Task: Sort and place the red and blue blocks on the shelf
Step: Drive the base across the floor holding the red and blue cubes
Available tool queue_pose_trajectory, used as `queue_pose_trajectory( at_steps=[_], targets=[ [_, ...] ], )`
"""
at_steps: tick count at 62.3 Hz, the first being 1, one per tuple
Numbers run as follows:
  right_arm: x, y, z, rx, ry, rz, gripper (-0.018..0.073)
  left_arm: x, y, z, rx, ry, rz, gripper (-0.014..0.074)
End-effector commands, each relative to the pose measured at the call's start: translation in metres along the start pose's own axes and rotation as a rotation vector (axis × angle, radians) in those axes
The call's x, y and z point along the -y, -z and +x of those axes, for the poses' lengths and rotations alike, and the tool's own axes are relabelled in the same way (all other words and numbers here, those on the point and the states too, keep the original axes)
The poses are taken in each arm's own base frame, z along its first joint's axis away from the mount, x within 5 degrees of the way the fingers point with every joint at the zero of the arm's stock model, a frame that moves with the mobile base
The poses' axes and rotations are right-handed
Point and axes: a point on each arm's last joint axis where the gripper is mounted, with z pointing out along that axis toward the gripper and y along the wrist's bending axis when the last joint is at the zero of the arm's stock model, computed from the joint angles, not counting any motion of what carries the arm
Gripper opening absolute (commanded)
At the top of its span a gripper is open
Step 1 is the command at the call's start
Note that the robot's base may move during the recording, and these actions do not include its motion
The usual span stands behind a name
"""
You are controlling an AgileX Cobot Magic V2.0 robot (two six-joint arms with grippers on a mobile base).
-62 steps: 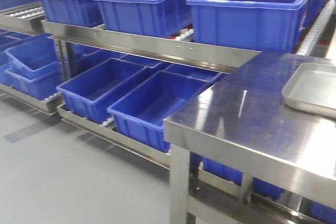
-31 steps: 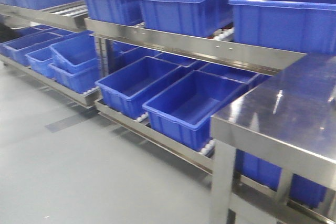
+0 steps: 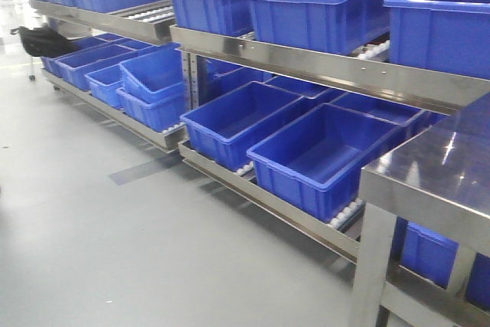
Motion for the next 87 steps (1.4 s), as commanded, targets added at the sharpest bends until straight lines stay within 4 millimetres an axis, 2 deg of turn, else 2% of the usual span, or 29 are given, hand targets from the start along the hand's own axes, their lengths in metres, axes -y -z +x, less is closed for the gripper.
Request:
queue_pose_trajectory(
  at_steps=[1,87],
  targets=[
    [-0.0022,0.0038,-0.0169,0.116,0.013,-0.01,0.0049,0.0031,0.0053,-0.0139,0.098,0.009,0.022,0.0125],
    [-0.0022,0.0038,-0.0169,0.116,0.013,-0.01,0.0049,0.0031,0.0053,-0.0139,0.098,0.009,0.022,0.0125]
  ],
)
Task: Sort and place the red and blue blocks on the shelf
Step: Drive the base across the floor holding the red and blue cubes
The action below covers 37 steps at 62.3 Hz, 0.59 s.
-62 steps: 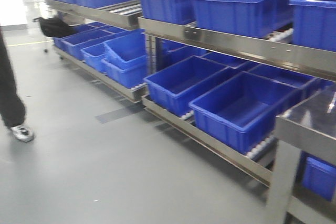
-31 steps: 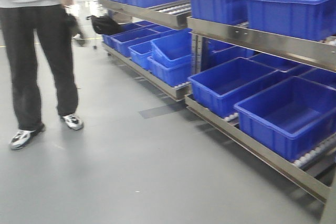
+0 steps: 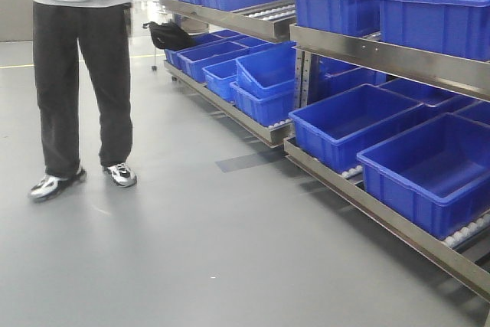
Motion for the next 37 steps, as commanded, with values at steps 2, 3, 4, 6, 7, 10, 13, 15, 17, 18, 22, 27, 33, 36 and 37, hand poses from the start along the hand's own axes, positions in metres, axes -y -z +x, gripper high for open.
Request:
queue_pose_trajectory(
  at_steps=[2,3,4,6,7,10,13,15,17,18,22,27,33,36,37],
  targets=[
    [-0.0022,0.0038,-0.0169,0.116,0.013,-0.01,0.0049,0.0033,0.0053,-0.0138,0.097,0.014,0.026,0.0125],
    [-0.0022,0.0038,-0.0169,0.116,0.013,-0.01,0.0049,0.0033,0.0053,-0.0138,0.097,0.014,0.026,0.0125],
    [-0.0022,0.0038,-0.0169,0.116,0.013,-0.01,0.0049,0.0033,0.0053,-0.0138,0.097,0.014,0.026,0.0125],
    [-0.0022,0.0038,-0.0169,0.116,0.013,-0.01,0.0049,0.0033,0.0053,-0.0138,0.097,0.014,0.026,0.0125],
    [-0.0022,0.0038,-0.0169,0.116,0.013,-0.01,0.0049,0.0033,0.0053,-0.0138,0.097,0.014,0.026,0.0125],
    [-0.0022,0.0038,-0.0169,0.116,0.013,-0.01,0.0049,0.0033,0.0053,-0.0138,0.097,0.014,0.026,0.0125],
    [-0.0022,0.0038,-0.0169,0.116,0.013,-0.01,0.0049,0.0033,0.0053,-0.0138,0.097,0.014,0.026,0.0125],
    [-0.0022,0.0038,-0.0169,0.116,0.013,-0.01,0.0049,0.0033,0.0053,-0.0138,0.097,0.014,0.026,0.0125],
    [-0.0022,0.0038,-0.0169,0.116,0.013,-0.01,0.0049,0.0033,0.0053,-0.0138,0.097,0.014,0.026,0.0125],
    [-0.0022,0.0038,-0.0169,0.116,0.013,-0.01,0.0049,0.0033,0.0053,-0.0138,0.097,0.014,0.026,0.0125],
    [-0.0022,0.0038,-0.0169,0.116,0.013,-0.01,0.0049,0.0033,0.0053,-0.0138,0.097,0.014,0.026,0.0125],
    [-0.0022,0.0038,-0.0169,0.116,0.013,-0.01,0.0049,0.0033,0.0053,-0.0138,0.097,0.014,0.026,0.0125],
    [-0.0022,0.0038,-0.0169,0.116,0.013,-0.01,0.0049,0.0033,0.0053,-0.0138,0.097,0.014,0.026,0.0125],
    [-0.0022,0.0038,-0.0169,0.116,0.013,-0.01,0.0049,0.0033,0.0053,-0.0138,0.097,0.014,0.026,0.0125],
    [-0.0022,0.0038,-0.0169,0.116,0.013,-0.01,0.0049,0.0033,0.0053,-0.0138,0.097,0.014,0.026,0.0125]
  ],
)
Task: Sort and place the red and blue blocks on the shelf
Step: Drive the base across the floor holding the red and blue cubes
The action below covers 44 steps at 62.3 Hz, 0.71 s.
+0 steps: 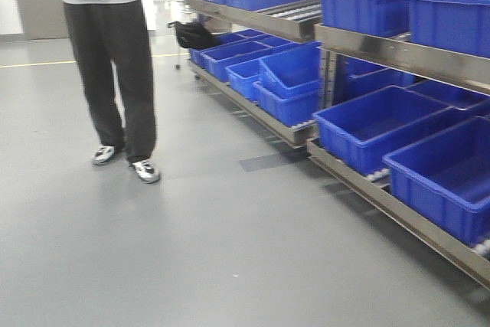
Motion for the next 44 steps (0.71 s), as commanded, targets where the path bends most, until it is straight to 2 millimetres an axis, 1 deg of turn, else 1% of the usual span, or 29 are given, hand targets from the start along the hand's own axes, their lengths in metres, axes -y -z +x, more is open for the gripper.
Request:
queue_pose_trajectory(
  at_steps=[1,44],
  targets=[
    [-0.0022,0.0038,-0.0169,0.116,0.013,-0.01,0.0049,0.0033,0.0053,-0.0138,0.097,0.014,0.026,0.0125],
    [-0.0022,0.0038,-0.0169,0.116,0.013,-0.01,0.0049,0.0033,0.0053,-0.0138,0.097,0.014,0.026,0.0125]
  ],
)
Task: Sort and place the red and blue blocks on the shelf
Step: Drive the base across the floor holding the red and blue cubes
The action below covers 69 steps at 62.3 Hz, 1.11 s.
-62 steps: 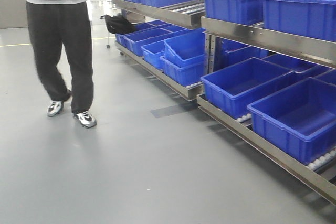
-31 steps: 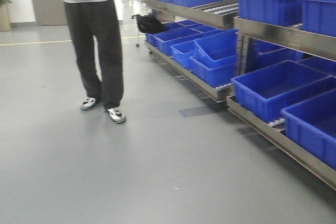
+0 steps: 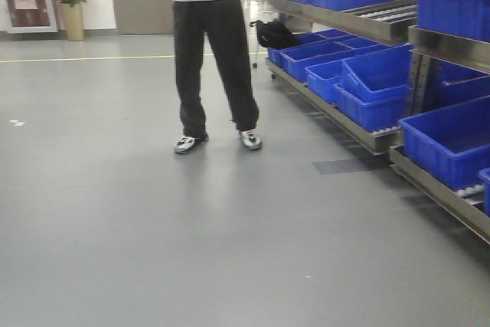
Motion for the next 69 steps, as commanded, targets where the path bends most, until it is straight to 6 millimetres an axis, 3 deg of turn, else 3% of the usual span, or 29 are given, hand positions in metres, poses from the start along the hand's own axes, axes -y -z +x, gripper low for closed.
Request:
queue_pose_trajectory(
  at_steps=[1,69],
  targets=[
    [-0.0022,0.0038,-0.0169,0.116,0.013,-0.01,0.0049,0.0033,0.0053,-0.0138,0.097,0.014,0.026,0.0125],
    [-0.0022,0.0038,-0.0169,0.116,0.013,-0.01,0.0049,0.0033,0.0053,-0.0138,0.097,0.014,0.026,0.0125]
  ],
)
